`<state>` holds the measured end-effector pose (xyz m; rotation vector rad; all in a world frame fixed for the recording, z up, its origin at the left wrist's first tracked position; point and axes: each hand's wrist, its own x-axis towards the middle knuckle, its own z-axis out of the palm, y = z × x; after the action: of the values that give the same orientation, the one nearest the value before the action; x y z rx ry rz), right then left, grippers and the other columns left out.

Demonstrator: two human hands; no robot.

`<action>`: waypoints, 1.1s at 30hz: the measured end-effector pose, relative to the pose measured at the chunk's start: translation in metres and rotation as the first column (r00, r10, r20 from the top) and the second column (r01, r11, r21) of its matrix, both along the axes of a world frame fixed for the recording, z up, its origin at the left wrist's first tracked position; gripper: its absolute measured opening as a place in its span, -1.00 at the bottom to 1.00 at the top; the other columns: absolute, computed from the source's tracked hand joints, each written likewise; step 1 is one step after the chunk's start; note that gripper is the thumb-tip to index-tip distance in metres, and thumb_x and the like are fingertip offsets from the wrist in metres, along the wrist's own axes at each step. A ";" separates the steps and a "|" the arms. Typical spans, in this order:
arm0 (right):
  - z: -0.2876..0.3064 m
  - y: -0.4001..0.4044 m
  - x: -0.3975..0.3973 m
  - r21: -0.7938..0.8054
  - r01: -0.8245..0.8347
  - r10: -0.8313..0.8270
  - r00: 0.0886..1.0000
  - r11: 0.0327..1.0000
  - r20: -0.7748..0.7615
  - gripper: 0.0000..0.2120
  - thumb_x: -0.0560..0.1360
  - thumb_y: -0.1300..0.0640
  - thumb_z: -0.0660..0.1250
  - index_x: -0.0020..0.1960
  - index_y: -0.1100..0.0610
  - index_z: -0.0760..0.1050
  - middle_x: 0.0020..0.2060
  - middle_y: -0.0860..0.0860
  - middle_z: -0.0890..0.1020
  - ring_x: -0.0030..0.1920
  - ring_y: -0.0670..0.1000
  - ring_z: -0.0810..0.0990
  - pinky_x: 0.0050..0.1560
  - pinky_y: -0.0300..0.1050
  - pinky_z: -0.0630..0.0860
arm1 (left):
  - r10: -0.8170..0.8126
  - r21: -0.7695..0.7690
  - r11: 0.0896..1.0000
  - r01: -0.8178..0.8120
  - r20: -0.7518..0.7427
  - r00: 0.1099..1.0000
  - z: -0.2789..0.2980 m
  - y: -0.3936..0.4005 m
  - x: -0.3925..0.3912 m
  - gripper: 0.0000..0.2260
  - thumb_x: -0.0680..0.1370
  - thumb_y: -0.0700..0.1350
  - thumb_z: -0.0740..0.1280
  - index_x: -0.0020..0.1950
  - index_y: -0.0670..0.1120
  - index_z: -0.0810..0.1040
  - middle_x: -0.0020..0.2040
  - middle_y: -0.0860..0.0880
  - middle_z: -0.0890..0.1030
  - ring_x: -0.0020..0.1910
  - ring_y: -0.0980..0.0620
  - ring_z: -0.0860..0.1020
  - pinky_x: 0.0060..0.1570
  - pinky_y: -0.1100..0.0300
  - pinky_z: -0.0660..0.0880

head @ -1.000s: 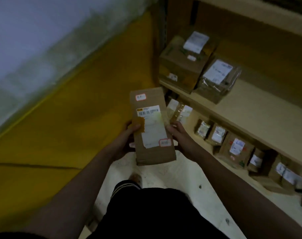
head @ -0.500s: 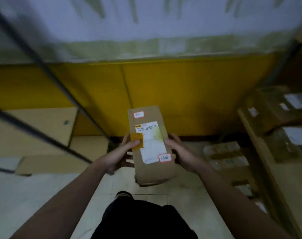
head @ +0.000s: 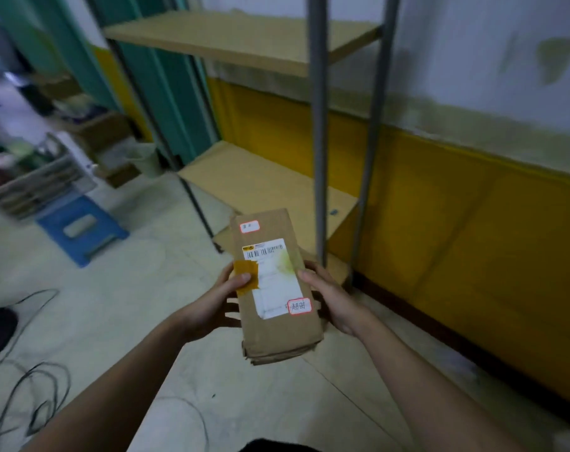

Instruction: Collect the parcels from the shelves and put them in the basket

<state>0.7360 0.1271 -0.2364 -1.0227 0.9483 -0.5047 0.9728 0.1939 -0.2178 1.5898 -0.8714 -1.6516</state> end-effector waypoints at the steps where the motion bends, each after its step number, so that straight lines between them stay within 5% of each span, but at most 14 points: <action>1: 0.001 -0.002 0.035 -0.008 -0.027 0.027 1.000 1.000 0.000 -0.58 0.46 -0.22 0.37 0.27 -0.18 0.37 0.18 -0.05 0.62 0.24 0.02 0.55 0.12 0.06 0.54 | 0.057 -0.014 0.998 -0.057 0.009 0.998 0.003 0.008 0.030 -0.04 0.12 0.43 0.54 0.45 0.26 0.28 0.27 -0.15 0.59 0.15 -0.16 0.64 0.03 -0.07 0.61; 6: 0.019 0.000 0.208 -0.036 -0.158 0.158 0.987 0.987 -0.012 -0.67 0.56 -0.20 0.28 0.26 -0.10 0.37 0.19 -0.04 0.61 0.20 0.01 0.58 -0.01 -0.04 0.55 | 0.364 -0.087 0.928 -0.362 0.014 0.931 0.021 0.046 0.169 -0.22 0.26 0.37 0.42 0.43 0.22 0.28 0.25 -0.13 0.59 0.17 -0.18 0.63 0.17 -0.17 0.58; 10: 0.040 -0.010 0.323 -0.057 -0.308 0.308 0.951 0.950 -0.010 -0.66 0.54 -0.25 0.30 0.29 -0.27 0.37 0.12 -0.12 0.69 0.20 0.00 0.63 0.29 0.18 0.51 | 0.542 -0.130 0.833 -0.538 -0.007 0.840 0.039 0.048 0.266 -0.21 0.35 0.39 0.42 0.47 0.13 0.25 0.26 -0.14 0.57 0.16 -0.18 0.62 0.13 -0.16 0.59; 14: 0.053 -0.042 0.417 -0.063 -0.440 0.439 0.898 0.896 -0.038 -0.46 0.38 -0.37 0.36 0.32 -0.37 0.35 0.18 -0.18 0.65 0.25 0.06 0.59 0.29 0.31 0.48 | 0.664 -0.155 0.733 -0.662 -0.044 0.746 0.049 0.023 0.355 -0.23 0.33 0.34 0.37 0.43 0.07 0.23 0.26 -0.16 0.54 0.16 -0.20 0.60 0.13 -0.17 0.58; 20: 0.045 -0.134 0.540 0.031 -0.520 0.520 0.851 0.854 -0.075 -0.50 0.51 -0.36 0.27 0.40 -0.33 0.27 0.29 -0.11 0.56 0.29 0.12 0.52 0.14 0.35 0.55 | 0.715 -0.129 0.693 -0.710 -0.007 0.699 0.042 -0.071 0.475 -0.42 0.46 0.26 0.36 0.32 -0.01 0.27 0.21 -0.15 0.55 0.13 -0.17 0.60 0.13 -0.13 0.57; 24: 0.051 -0.206 0.629 0.026 -0.440 0.441 0.896 0.897 -0.058 -0.67 0.56 -0.21 0.29 0.31 -0.29 0.38 0.16 -0.13 0.65 0.15 0.08 0.62 0.15 0.33 0.55 | 0.721 -0.080 0.690 -0.719 0.003 0.693 0.047 -0.145 0.557 -0.25 0.33 0.32 0.38 0.39 0.00 0.26 0.26 -0.11 0.53 0.22 -0.16 0.55 0.25 -0.22 0.50; 30: 0.062 -0.291 0.777 -0.003 -0.386 0.385 0.920 0.922 -0.070 -0.71 0.56 -0.18 0.30 0.28 -0.24 0.44 0.17 -0.06 0.62 0.12 0.10 0.62 0.12 0.32 0.58 | 0.580 -0.072 0.813 -0.578 0.011 0.814 0.058 -0.206 0.663 -0.13 0.39 0.29 0.48 0.53 0.39 -0.01 0.44 0.02 0.32 0.33 -0.11 0.43 0.23 -0.26 0.47; 33: 0.059 -0.315 0.853 -0.014 -0.421 0.418 0.904 0.907 -0.092 -0.71 0.56 -0.19 0.28 0.28 -0.26 0.45 0.16 -0.10 0.64 0.12 0.10 0.65 0.07 0.25 0.62 | 0.635 -0.122 0.765 -0.633 -0.019 0.772 0.048 -0.225 0.721 -0.12 0.38 0.23 0.54 0.51 0.43 0.04 0.43 0.07 0.37 0.27 -0.07 0.50 0.11 -0.16 0.60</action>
<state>1.5886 -0.1879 -0.1771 -1.2487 0.7652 -0.1155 1.6935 -0.0315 -0.1699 1.5828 -0.3549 -1.0677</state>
